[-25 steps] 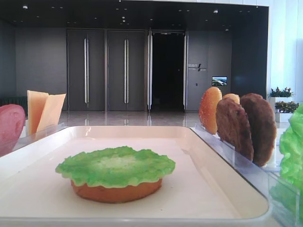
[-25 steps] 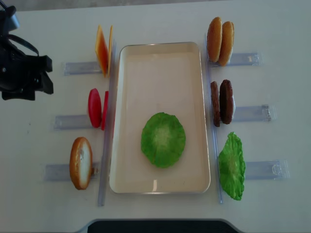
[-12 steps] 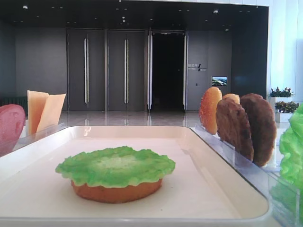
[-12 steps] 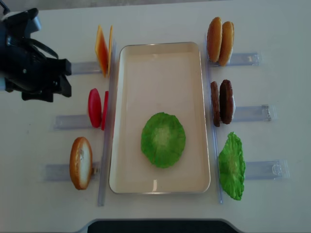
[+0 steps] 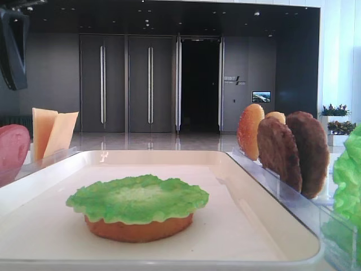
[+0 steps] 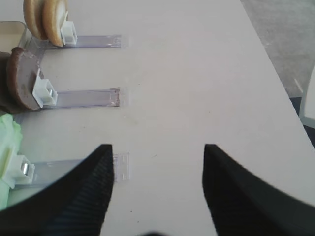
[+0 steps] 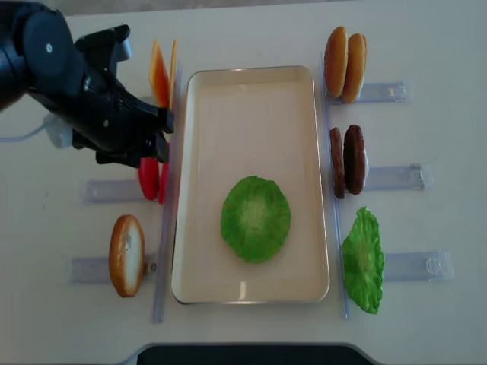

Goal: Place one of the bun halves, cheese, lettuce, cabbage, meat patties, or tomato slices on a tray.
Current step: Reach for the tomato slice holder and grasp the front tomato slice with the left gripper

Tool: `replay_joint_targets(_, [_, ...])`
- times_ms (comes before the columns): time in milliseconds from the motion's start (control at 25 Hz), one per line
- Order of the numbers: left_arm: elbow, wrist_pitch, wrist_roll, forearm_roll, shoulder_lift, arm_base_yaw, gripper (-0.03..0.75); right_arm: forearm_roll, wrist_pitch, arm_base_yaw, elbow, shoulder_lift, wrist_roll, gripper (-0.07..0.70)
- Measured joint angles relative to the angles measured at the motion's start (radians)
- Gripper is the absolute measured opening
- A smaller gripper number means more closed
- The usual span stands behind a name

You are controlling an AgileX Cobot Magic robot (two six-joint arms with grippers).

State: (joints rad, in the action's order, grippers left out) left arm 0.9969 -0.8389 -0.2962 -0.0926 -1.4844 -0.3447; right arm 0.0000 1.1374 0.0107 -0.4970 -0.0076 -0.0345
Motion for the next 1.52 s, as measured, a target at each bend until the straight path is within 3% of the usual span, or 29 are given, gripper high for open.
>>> replay_joint_targets(520, [0.066, 0.017, -0.021, 0.001, -0.093, -0.01, 0.41, 0.0, 0.0, 0.0, 0.0, 0.0, 0.0, 0.414])
replay_joint_targets(1520, [0.07, 0.041, -0.015, 0.021, -0.221, -0.01, 0.409, 0.0, 0.0, 0.0, 0.0, 0.0, 0.0, 0.414])
